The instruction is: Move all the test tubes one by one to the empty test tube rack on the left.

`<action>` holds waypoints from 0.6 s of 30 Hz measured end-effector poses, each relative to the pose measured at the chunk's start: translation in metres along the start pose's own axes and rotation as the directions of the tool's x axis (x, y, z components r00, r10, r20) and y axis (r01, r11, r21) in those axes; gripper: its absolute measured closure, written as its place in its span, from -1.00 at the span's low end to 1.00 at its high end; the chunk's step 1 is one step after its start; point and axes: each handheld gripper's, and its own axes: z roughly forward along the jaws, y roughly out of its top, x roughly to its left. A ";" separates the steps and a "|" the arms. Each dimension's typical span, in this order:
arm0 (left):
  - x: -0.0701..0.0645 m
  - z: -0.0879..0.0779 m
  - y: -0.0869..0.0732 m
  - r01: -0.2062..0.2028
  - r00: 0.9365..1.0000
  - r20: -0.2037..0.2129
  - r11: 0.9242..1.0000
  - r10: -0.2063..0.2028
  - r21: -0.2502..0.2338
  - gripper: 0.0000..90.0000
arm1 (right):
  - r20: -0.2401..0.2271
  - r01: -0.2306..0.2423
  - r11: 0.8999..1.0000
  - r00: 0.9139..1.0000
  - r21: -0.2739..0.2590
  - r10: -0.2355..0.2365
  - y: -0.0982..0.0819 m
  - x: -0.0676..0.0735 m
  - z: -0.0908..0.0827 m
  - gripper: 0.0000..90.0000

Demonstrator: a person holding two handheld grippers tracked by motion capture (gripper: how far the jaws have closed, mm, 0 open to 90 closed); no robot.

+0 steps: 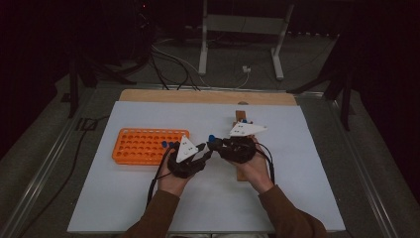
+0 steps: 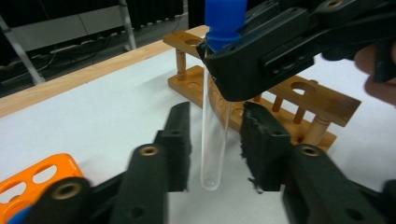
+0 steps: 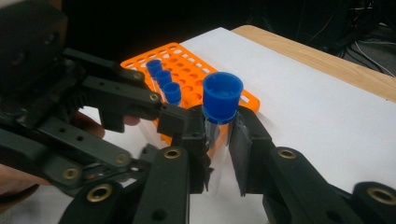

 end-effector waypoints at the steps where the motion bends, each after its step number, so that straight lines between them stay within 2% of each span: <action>1: 0.000 0.001 0.000 -0.002 1.000 0.001 1.000 0.002 -0.001 0.54 | -0.001 -0.001 1.000 1.000 0.000 0.001 0.000 0.000 0.000 0.70; 5: 0.000 0.001 0.000 -0.006 1.000 -0.004 1.000 0.006 0.002 0.71 | -0.005 -0.005 1.000 1.000 0.001 0.005 0.000 0.000 0.001 0.70; 13: 0.001 0.001 -0.002 0.005 1.000 0.008 1.000 -0.005 -0.004 0.74 | -0.010 -0.008 1.000 1.000 0.005 0.008 0.001 0.000 0.001 0.68; 18: 0.005 0.001 -0.003 0.022 1.000 -0.002 1.000 -0.022 0.002 0.74 | -0.016 -0.017 1.000 1.000 -0.010 0.016 0.001 -0.003 -0.003 0.32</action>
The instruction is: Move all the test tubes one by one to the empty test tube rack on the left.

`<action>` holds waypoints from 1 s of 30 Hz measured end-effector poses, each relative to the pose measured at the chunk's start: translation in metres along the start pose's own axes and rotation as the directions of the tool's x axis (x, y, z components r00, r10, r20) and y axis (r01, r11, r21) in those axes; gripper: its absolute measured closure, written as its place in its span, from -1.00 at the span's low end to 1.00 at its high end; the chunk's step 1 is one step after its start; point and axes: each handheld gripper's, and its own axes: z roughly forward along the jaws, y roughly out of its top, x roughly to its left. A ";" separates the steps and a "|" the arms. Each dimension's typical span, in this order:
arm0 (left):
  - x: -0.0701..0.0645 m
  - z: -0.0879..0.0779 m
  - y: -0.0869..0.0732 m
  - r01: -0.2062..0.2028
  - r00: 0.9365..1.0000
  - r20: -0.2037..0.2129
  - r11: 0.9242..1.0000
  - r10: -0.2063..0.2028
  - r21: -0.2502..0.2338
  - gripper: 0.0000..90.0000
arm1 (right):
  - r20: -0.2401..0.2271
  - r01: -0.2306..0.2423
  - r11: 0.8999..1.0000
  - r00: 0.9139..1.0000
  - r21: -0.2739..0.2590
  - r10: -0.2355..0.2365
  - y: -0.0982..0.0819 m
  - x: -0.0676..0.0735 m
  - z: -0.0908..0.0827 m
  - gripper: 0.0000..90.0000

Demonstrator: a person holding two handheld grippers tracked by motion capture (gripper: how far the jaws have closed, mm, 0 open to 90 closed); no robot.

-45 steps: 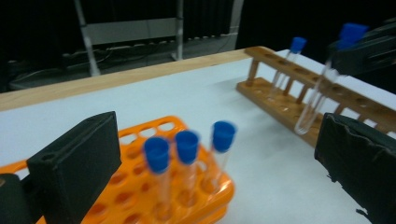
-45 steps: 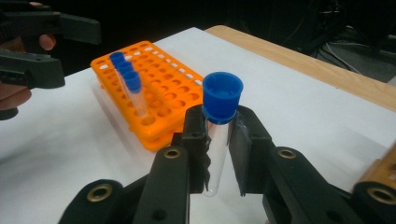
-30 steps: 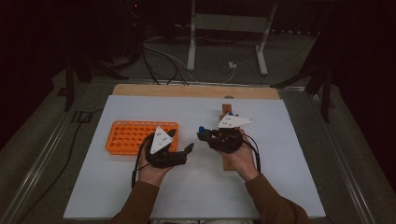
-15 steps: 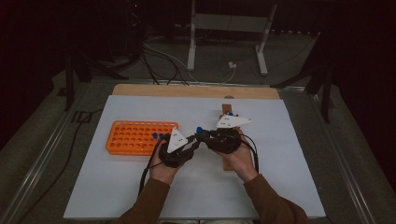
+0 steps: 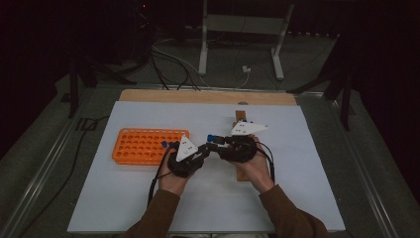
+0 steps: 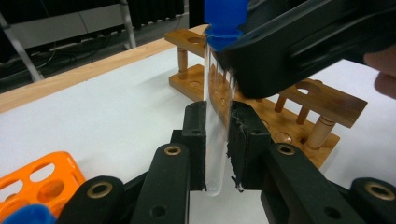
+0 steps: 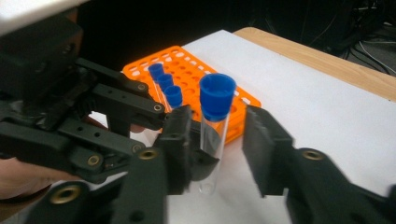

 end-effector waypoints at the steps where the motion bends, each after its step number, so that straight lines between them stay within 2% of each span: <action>1: 0.001 0.000 -0.001 0.009 1.000 -0.004 1.000 -0.009 0.000 0.74 | -0.001 -0.001 1.000 1.000 -0.003 0.001 0.000 -0.001 -0.002 0.26; 6: 0.006 -0.003 -0.003 0.038 0.999 -0.006 0.999 -0.038 -0.008 0.74 | 0.004 -0.014 1.000 1.000 -0.021 0.014 0.001 -0.007 -0.010 -0.05; 9: 0.009 -0.006 -0.004 0.044 0.999 -0.003 0.999 -0.044 -0.013 0.74 | 0.021 -0.005 1.000 1.000 -0.022 0.006 0.000 -0.009 -0.013 -0.25; 15: 0.013 -0.011 -0.004 0.053 0.999 0.006 0.998 -0.053 -0.021 0.74 | 0.087 0.008 1.000 0.996 -0.007 -0.007 -0.001 -0.012 -0.018 -0.67; 17: 0.014 -0.014 -0.005 0.057 0.998 0.007 0.998 -0.057 -0.024 0.74 | 0.109 0.010 1.000 0.994 -0.002 -0.010 -0.003 -0.015 -0.020 -0.70; 21: 0.018 -0.018 -0.006 0.066 0.998 0.005 0.997 -0.066 -0.030 0.74 | 0.130 0.004 1.000 0.992 0.001 -0.004 -0.007 -0.019 -0.024 -0.90; 30: 0.024 -0.025 -0.011 0.082 0.997 -0.001 0.996 -0.082 -0.032 0.74 | 0.159 -0.004 1.000 0.987 0.001 0.003 -0.014 -0.027 -0.030 -0.97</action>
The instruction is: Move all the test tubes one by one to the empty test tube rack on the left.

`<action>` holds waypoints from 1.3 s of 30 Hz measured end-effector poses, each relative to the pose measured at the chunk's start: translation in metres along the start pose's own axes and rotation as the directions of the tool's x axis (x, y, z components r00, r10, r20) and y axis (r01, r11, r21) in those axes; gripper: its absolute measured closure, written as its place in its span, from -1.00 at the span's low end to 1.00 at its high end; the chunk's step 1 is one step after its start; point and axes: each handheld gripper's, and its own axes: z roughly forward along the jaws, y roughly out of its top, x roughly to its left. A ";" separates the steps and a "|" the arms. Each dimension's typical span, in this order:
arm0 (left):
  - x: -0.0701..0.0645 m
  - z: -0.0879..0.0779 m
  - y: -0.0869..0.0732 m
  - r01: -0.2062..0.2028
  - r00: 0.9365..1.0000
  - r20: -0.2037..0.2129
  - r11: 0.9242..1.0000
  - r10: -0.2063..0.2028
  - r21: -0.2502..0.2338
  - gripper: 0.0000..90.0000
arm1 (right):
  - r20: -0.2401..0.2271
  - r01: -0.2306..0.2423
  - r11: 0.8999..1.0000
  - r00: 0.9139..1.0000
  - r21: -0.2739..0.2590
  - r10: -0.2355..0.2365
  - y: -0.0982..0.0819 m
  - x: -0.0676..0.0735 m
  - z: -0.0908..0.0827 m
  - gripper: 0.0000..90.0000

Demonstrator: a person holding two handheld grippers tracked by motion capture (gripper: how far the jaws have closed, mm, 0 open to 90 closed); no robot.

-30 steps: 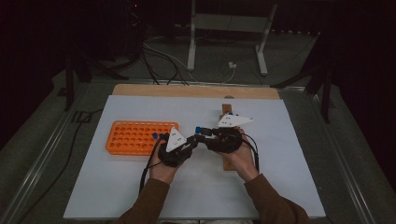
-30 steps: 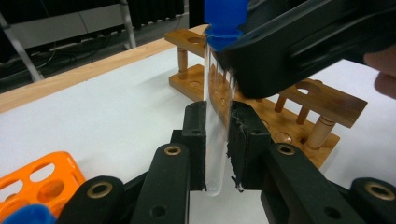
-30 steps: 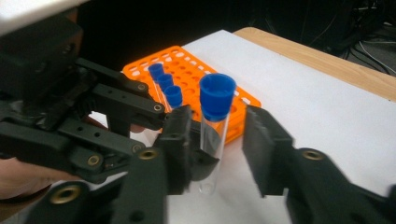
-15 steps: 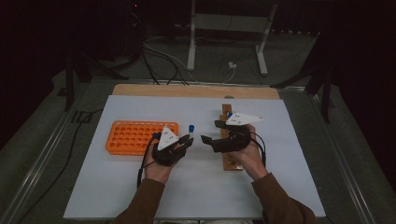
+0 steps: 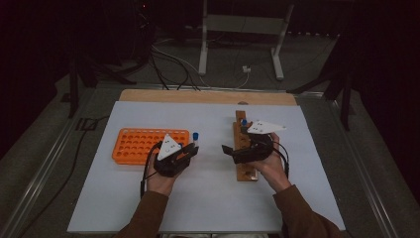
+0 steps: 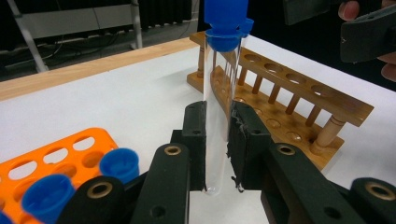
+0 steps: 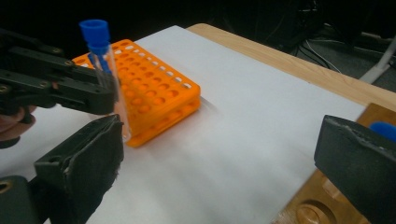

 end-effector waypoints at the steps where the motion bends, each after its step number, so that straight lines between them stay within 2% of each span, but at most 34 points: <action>1: 0.000 -0.001 0.000 0.000 1.000 -0.001 1.000 0.000 0.000 0.74 | 0.004 -0.006 1.000 1.000 -0.001 0.006 -0.001 -0.001 -0.001 -0.97; 6: 0.004 -0.006 -0.001 0.004 1.000 -0.003 1.000 -0.004 -0.008 0.74 | 0.010 -0.034 0.999 0.999 -0.009 0.034 -0.008 -0.008 -0.003 -0.99; 17: 0.012 -0.017 -0.008 0.018 1.000 -0.008 1.000 -0.018 -0.011 0.74 | 0.015 -0.045 0.999 0.999 -0.026 0.045 -0.009 -0.012 -0.011 -0.99; 20: 0.014 -0.020 -0.009 0.010 1.000 -0.003 1.000 -0.010 -0.006 0.74 | 0.014 -0.050 0.998 0.999 -0.036 0.050 -0.008 -0.013 -0.014 -0.99; 25: 0.018 -0.029 -0.010 -0.010 1.000 -0.018 1.000 0.010 -0.004 0.74 | 0.000 -0.071 0.996 0.997 -0.055 0.071 -0.008 -0.016 -0.018 -0.99; 32: 0.031 -0.047 -0.011 0.001 0.999 -0.038 1.000 -0.002 -0.027 0.74 | 0.002 -0.087 0.994 0.996 -0.069 0.087 -0.008 -0.020 -0.023 -0.99; 39: 0.045 -0.062 -0.012 0.020 0.997 -0.077 0.998 -0.024 -0.057 0.74 | 0.000 -0.087 0.994 0.996 -0.068 0.088 -0.009 -0.020 -0.023 -0.99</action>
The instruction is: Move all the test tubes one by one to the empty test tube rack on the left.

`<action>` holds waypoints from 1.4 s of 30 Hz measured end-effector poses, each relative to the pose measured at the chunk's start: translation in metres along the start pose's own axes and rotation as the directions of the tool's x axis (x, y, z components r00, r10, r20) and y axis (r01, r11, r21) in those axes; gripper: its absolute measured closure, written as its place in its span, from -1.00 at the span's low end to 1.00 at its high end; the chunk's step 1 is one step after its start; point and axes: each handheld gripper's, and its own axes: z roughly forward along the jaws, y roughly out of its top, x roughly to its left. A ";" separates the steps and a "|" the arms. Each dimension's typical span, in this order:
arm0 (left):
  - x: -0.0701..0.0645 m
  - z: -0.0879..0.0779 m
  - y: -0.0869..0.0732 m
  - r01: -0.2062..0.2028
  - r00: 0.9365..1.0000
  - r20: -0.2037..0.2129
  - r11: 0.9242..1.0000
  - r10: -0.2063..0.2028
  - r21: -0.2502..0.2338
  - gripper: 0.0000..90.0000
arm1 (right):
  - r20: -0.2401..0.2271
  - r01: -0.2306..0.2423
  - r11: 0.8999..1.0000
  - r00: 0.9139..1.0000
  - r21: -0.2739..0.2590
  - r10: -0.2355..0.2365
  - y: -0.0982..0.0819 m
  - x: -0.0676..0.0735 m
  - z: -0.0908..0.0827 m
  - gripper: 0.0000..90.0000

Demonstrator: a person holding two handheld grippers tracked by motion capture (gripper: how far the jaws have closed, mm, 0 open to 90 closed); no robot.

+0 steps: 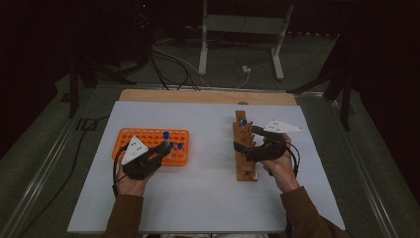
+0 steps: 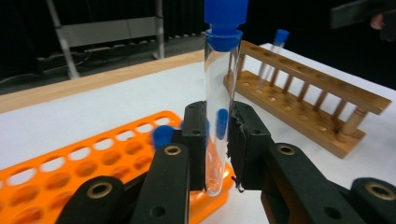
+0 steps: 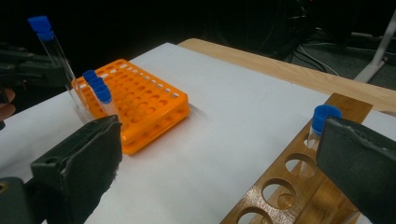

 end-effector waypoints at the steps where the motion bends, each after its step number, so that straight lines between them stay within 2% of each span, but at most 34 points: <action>1: 0.002 -0.001 -0.001 0.003 1.000 -0.007 1.000 -0.003 -0.003 0.74 | -0.001 0.000 1.000 1.000 0.001 0.000 0.000 0.000 0.000 -0.99; 10: 0.015 -0.002 -0.007 0.020 0.997 -0.075 1.000 -0.021 -0.003 0.74 | -0.005 0.006 1.000 1.000 0.003 -0.006 0.000 0.001 0.000 -0.99; 18: 0.018 0.004 -0.013 0.009 0.992 -0.125 1.000 -0.007 0.021 0.74 | 0.005 0.011 1.000 1.000 -0.004 -0.011 0.000 0.002 0.000 -1.00; 29: 0.023 0.011 -0.023 0.029 0.990 -0.140 0.999 -0.023 0.043 0.74 | 0.001 0.015 1.000 1.000 -0.001 -0.015 0.000 0.003 0.001 -1.00; 42: 0.024 0.017 -0.032 0.037 0.990 -0.136 0.996 -0.027 0.075 0.74 | -0.005 0.017 1.000 1.000 0.003 -0.017 -0.001 0.003 0.001 -1.00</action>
